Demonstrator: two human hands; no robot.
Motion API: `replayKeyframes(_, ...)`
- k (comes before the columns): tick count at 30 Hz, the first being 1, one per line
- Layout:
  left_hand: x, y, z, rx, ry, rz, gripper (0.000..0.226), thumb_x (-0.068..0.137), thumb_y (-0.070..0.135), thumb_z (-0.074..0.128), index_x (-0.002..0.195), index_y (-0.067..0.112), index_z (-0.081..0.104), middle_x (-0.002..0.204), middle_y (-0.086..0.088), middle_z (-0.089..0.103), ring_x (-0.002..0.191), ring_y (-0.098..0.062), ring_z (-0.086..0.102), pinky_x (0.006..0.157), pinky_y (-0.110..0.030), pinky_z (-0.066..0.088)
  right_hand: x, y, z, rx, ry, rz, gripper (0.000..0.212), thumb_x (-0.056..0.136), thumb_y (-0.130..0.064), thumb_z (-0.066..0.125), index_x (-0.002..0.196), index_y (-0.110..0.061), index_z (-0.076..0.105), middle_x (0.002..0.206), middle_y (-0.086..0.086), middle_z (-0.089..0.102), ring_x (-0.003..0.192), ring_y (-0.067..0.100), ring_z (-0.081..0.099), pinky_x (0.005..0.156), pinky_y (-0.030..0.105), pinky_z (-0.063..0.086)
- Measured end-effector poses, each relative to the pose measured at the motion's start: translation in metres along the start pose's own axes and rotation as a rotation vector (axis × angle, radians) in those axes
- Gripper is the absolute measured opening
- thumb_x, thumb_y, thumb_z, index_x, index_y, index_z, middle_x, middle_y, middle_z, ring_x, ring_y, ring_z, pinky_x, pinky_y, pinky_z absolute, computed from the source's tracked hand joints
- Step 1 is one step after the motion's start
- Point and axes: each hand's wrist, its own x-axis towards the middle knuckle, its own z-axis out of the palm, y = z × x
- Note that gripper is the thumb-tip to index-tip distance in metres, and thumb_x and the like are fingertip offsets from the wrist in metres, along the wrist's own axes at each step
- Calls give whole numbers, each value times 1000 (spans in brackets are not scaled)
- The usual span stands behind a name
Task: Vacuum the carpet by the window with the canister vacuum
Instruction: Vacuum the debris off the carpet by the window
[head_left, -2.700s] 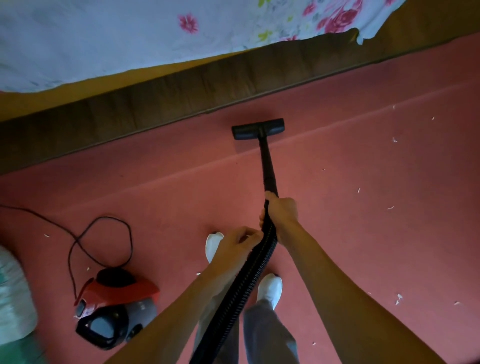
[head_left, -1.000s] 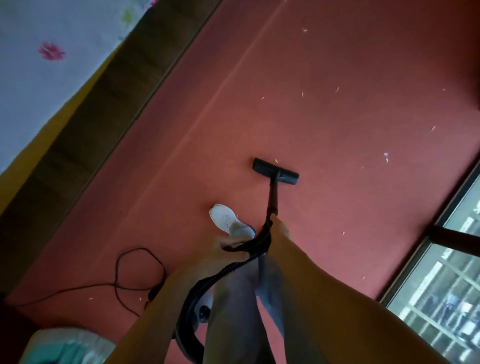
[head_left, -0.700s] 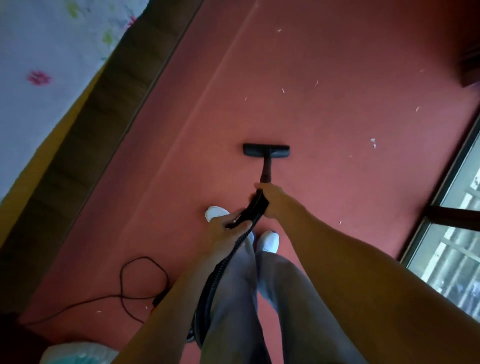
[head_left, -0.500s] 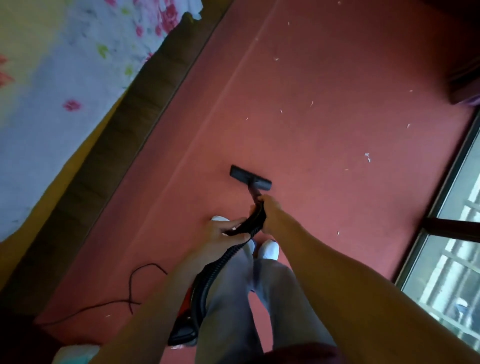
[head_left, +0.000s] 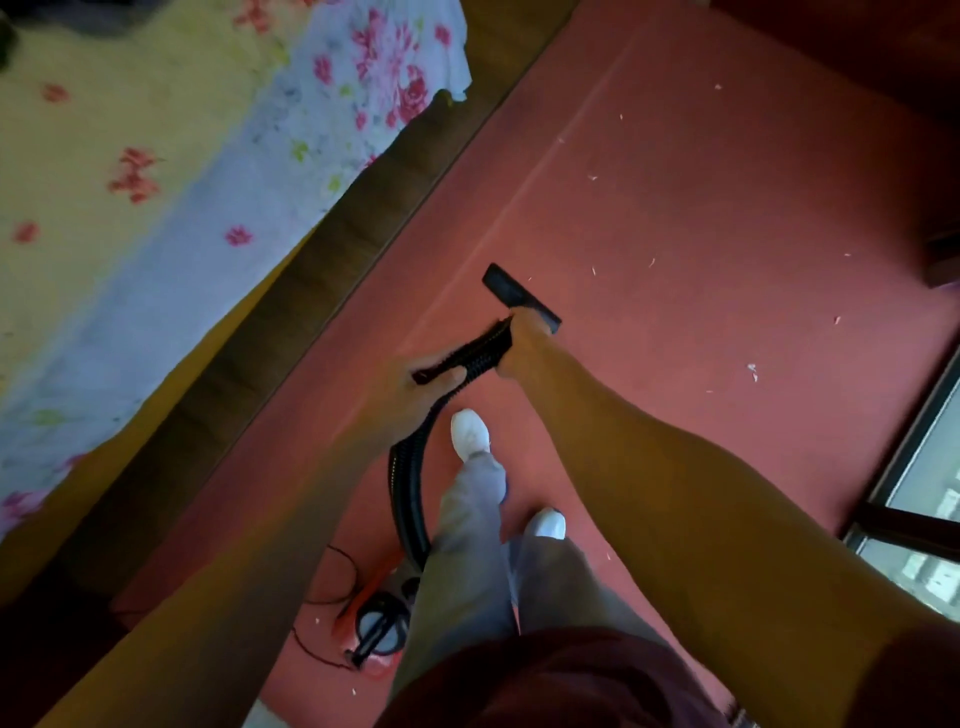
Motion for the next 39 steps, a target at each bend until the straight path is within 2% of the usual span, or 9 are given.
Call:
replayKeyframes(3,39,13,-15,24,69,37,33,97,18,63,130,17,64,107,18,69,91,14,62,89,-19,50,5,-46,27,-5,57,-57,25,101,-21,38,77,-21,44,79,-1,50,64,15,52,54,31,45)
replayKeyframes(9,118,27,-42,21,109,72,33,96,9,62,128,14,64,84,21,64,66,17,58,64,-4,41,29,-122,81,9,148,11,24,96,-24,49,77,-10,54,71,4,56,58,23,52,50,31,42)
replayKeyframes(13,137,6,-44,-56,85,-29,37,94,13,66,120,38,59,91,16,69,69,17,59,66,-4,42,65,-108,90,-61,182,49,27,92,-30,57,108,-10,64,78,7,64,56,24,59,45,28,48)
replayKeyframes(18,150,-14,-24,-197,65,-195,37,92,8,67,128,16,65,104,4,72,75,15,64,69,-4,45,96,-90,78,-68,191,87,19,93,-21,58,101,-4,62,65,9,58,46,21,54,42,24,49)
replayKeyframes(24,174,-45,-3,-274,-54,-375,22,94,1,61,114,4,70,56,-5,61,45,-16,55,48,-25,48,148,-60,59,-180,248,210,22,89,-26,53,91,-7,64,66,9,61,54,24,57,56,32,51)
replayKeyframes(27,186,-57,8,-284,-78,-492,21,93,6,64,111,15,71,58,-10,58,47,-21,53,47,-26,47,173,-43,46,-183,303,250,22,87,-29,54,87,-9,63,68,9,62,54,25,58,55,33,53)
replayKeyframes(30,197,-73,19,-303,-60,-584,11,88,12,70,90,23,71,62,-17,57,54,-25,52,55,-37,46,184,-38,38,-179,336,265,22,88,-31,54,91,-9,60,71,7,58,58,24,56,55,30,50)
replayKeyframes(35,215,-91,36,-375,-32,-610,22,95,7,62,99,28,68,56,-13,57,41,-20,52,44,-26,43,213,-41,34,-252,336,199,35,93,-29,56,116,-3,59,76,7,58,63,22,56,62,33,50)
replayKeyframes(39,244,-92,41,-332,-36,-594,10,96,18,63,94,23,71,61,-8,62,45,-15,55,49,-25,47,231,-69,40,-194,302,162,20,94,-23,56,99,-4,55,66,8,56,53,22,53,48,30,47)
